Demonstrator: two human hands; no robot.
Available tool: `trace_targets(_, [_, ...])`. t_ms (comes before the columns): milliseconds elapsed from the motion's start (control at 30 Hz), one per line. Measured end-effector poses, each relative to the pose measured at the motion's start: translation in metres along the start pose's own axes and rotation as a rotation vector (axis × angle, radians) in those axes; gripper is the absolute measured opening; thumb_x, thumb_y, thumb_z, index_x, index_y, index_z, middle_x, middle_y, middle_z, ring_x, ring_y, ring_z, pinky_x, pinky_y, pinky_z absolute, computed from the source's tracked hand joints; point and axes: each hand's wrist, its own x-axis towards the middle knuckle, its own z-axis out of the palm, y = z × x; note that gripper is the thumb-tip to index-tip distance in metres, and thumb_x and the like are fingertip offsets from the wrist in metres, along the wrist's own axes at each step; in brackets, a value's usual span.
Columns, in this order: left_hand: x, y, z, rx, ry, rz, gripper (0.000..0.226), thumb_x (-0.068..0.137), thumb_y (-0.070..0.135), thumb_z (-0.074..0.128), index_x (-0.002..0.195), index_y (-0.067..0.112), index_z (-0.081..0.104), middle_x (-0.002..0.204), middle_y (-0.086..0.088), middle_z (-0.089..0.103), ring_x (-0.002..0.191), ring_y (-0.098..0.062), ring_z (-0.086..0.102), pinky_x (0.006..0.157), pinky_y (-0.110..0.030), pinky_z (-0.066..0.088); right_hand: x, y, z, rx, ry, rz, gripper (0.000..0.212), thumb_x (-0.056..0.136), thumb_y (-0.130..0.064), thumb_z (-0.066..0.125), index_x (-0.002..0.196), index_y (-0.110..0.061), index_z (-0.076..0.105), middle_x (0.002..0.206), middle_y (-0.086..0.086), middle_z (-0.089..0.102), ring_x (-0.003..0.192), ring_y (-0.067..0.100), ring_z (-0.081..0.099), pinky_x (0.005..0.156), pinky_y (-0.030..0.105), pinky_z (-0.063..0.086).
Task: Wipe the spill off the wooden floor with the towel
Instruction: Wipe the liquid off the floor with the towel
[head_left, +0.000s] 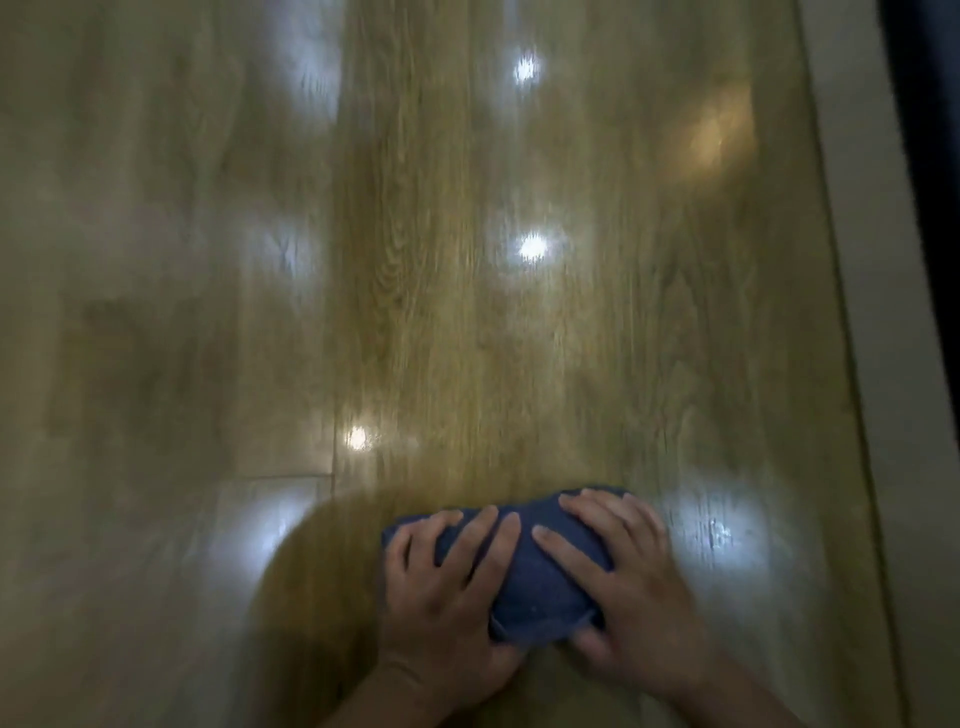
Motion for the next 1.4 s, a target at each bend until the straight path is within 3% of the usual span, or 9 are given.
trace_targets(167, [0.098, -0.023, 0.001, 0.075, 0.003, 0.084, 0.078, 0.068, 0.064, 0.065, 0.13, 0.016, 0.063, 0.126, -0.002, 0.063, 0.106, -0.033, 0.057, 0.092, -0.055, 0.04, 0.076, 0.06, -0.019, -0.046, 0.076, -0.031, 0.069, 0.075, -0.039, 0.068, 0.14, -0.024, 0.048, 0.14, 0.012, 0.047, 0.13, 0.035, 0.046, 0.107, 0.059, 0.031])
trace_targets(367, [0.235, -0.058, -0.001, 0.119, 0.025, 0.159, 0.077, 0.067, 0.061, 0.061, 0.13, 0.017, 0.06, 0.119, -0.001, 0.063, 0.108, -0.035, 0.053, 0.093, -0.052, 0.039, 0.182, 0.121, -0.047, -0.119, 0.147, 0.02, 0.063, 0.077, -0.041, 0.058, 0.137, -0.022, 0.048, 0.134, 0.015, 0.051, 0.123, 0.036, 0.048, 0.104, 0.058, 0.032])
trace_targets(767, [0.489, -0.108, 0.002, 0.169, 0.057, 0.069, 0.073, 0.066, 0.061, 0.054, 0.126, 0.02, 0.058, 0.114, 0.0, 0.061, 0.105, -0.035, 0.051, 0.092, -0.047, 0.038, 0.401, 0.253, -0.102, -0.236, 0.152, 0.13, 0.065, 0.074, -0.044, 0.052, 0.135, -0.022, 0.046, 0.133, 0.017, 0.051, 0.12, 0.042, 0.045, 0.105, 0.058, 0.031])
trace_targets(1167, [0.823, -0.173, 0.01, 0.201, 0.104, -0.027, 0.069, 0.069, 0.065, 0.047, 0.126, 0.026, 0.055, 0.114, 0.004, 0.061, 0.105, -0.031, 0.049, 0.092, -0.046, 0.037, 0.683, 0.436, -0.187, -0.255, 0.159, 0.126, 0.066, 0.072, -0.045, 0.05, 0.134, -0.022, 0.048, 0.132, 0.014, 0.051, 0.123, 0.038, 0.044, 0.106, 0.056, 0.029])
trace_targets(1400, [0.94, -0.197, 0.01, 0.219, 0.09, -0.065, 0.069, 0.07, 0.065, 0.042, 0.127, 0.028, 0.054, 0.116, 0.004, 0.058, 0.107, -0.03, 0.047, 0.093, -0.045, 0.034, 0.784, 0.497, -0.213, -0.272, 0.188, 0.125, 0.065, 0.073, -0.045, 0.05, 0.133, -0.022, 0.05, 0.131, 0.013, 0.052, 0.121, 0.038, 0.045, 0.104, 0.055, 0.032])
